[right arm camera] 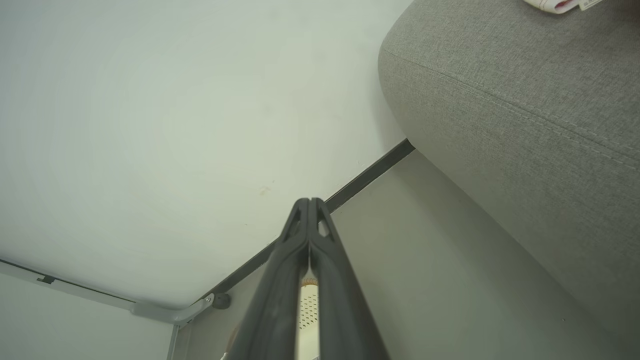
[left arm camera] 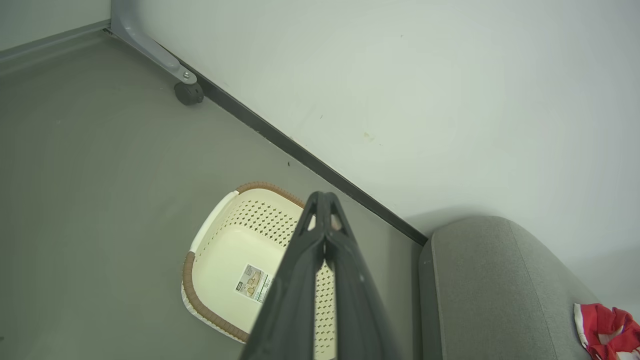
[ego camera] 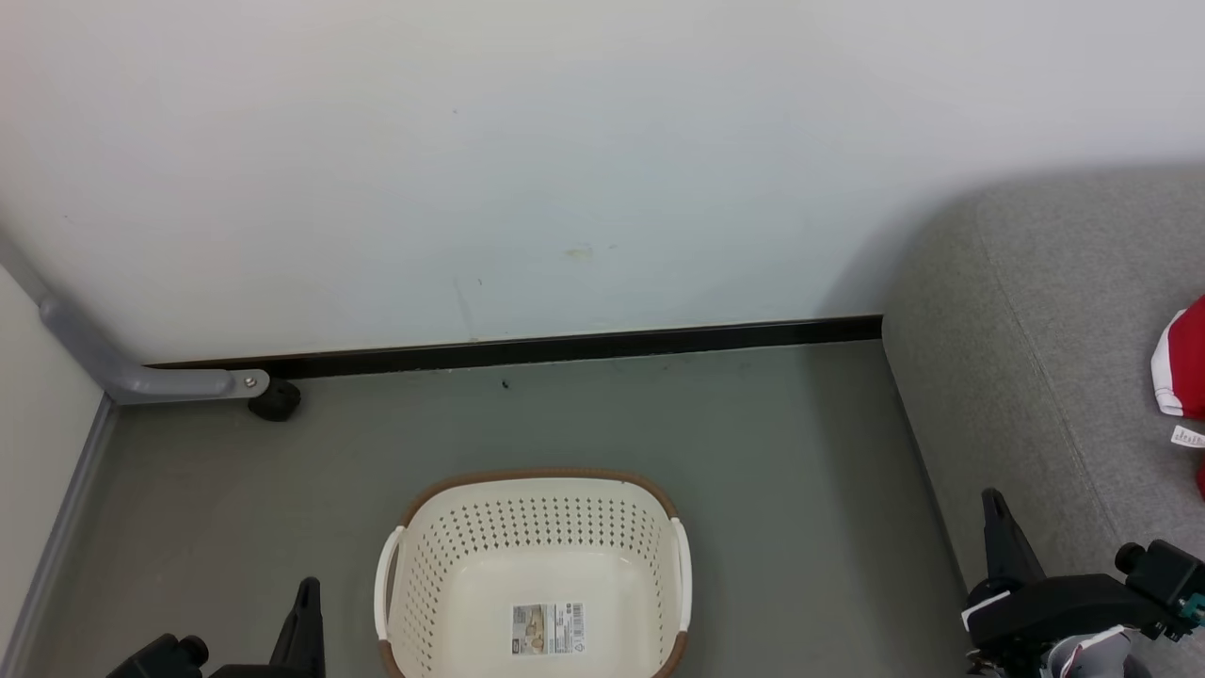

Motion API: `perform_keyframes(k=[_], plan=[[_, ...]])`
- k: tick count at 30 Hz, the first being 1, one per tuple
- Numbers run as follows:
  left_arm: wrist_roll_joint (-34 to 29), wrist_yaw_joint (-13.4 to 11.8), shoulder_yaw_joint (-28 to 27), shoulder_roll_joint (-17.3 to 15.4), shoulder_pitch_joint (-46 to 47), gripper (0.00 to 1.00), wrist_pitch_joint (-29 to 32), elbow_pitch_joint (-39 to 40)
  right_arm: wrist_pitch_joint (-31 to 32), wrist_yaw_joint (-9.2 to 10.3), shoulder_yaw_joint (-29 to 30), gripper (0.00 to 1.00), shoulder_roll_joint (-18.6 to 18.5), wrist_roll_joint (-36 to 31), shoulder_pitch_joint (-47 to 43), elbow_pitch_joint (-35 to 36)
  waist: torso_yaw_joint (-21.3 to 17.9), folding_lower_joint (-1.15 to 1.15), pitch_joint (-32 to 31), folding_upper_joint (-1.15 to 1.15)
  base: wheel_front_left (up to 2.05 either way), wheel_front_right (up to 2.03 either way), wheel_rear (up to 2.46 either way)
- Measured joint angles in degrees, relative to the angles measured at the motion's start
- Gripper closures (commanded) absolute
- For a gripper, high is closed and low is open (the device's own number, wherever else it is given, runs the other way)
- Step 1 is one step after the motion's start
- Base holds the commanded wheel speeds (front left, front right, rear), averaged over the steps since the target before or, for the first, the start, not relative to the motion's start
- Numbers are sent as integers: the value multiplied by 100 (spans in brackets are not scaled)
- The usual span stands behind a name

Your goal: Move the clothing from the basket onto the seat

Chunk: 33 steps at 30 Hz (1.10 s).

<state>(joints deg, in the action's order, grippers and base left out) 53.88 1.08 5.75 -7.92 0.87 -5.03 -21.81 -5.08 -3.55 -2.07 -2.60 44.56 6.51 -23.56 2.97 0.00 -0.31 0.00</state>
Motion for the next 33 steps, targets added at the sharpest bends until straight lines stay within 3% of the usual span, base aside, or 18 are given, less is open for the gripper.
perform_keyframes(k=[33], plan=[[2103, 305, -593, 288, 140, 100, 653, 235, 641, -158, 561, 100, 4, 2619, -7, 337, -169, 0, 24, 0, 0, 0, 0]])
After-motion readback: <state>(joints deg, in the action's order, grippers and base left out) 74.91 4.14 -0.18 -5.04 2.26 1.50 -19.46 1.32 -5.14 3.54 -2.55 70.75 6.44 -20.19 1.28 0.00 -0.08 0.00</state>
